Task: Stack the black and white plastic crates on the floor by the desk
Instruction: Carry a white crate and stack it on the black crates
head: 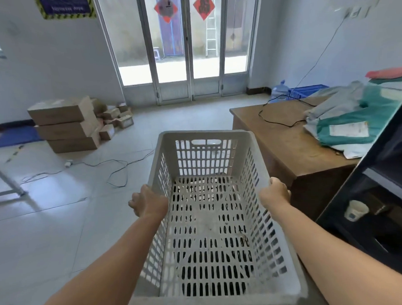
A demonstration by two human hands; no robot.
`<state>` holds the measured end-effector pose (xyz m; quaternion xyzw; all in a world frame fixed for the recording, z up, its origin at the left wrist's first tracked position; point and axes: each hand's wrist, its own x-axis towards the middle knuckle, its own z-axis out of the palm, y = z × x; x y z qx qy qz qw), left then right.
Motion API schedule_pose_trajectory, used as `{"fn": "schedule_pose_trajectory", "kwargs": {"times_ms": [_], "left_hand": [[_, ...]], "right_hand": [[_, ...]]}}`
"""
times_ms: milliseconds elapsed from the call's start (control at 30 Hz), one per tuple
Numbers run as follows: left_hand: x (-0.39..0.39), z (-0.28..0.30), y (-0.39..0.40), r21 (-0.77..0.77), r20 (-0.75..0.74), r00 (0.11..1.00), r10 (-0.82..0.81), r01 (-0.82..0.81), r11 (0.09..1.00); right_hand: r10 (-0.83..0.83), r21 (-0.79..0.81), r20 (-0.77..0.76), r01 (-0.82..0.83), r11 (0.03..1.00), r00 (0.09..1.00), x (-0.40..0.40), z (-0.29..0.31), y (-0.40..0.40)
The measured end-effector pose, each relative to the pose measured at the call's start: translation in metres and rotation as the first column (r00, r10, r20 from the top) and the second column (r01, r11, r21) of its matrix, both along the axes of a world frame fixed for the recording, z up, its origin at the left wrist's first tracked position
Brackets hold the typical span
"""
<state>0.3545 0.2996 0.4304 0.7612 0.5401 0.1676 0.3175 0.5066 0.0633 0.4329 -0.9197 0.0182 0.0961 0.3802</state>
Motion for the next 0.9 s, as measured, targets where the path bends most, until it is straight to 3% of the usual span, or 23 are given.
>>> {"fn": "schedule_pose_trajectory", "kwargs": {"times_ms": [300, 467, 700, 900], "left_hand": [[0.069, -0.013, 0.035, -0.034, -0.006, 1.0, 0.02, -0.02, 0.999], [0.093, -0.031, 0.049, -0.012, -0.08, 0.996, -0.044, 0.044, 0.999], [0.099, -0.052, 0.047, -0.042, -0.095, 0.99, -0.104, 0.1, 0.994], [0.08, -0.054, 0.033, -0.166, -0.177, 0.942, -0.287, 0.259, 0.952]], "right_hand": [[0.142, 0.005, -0.03, -0.141, 0.99, 0.989, 0.097, -0.011, 0.049], [0.227, 0.027, -0.136, -0.225, 0.974, 0.964, 0.145, -0.032, 0.065], [0.262, -0.076, -0.13, -0.273, 0.959, 0.956, 0.154, -0.048, 0.073], [0.384, -0.164, -0.199, -0.417, 0.894, 0.902, 0.139, -0.05, 0.067]]}}
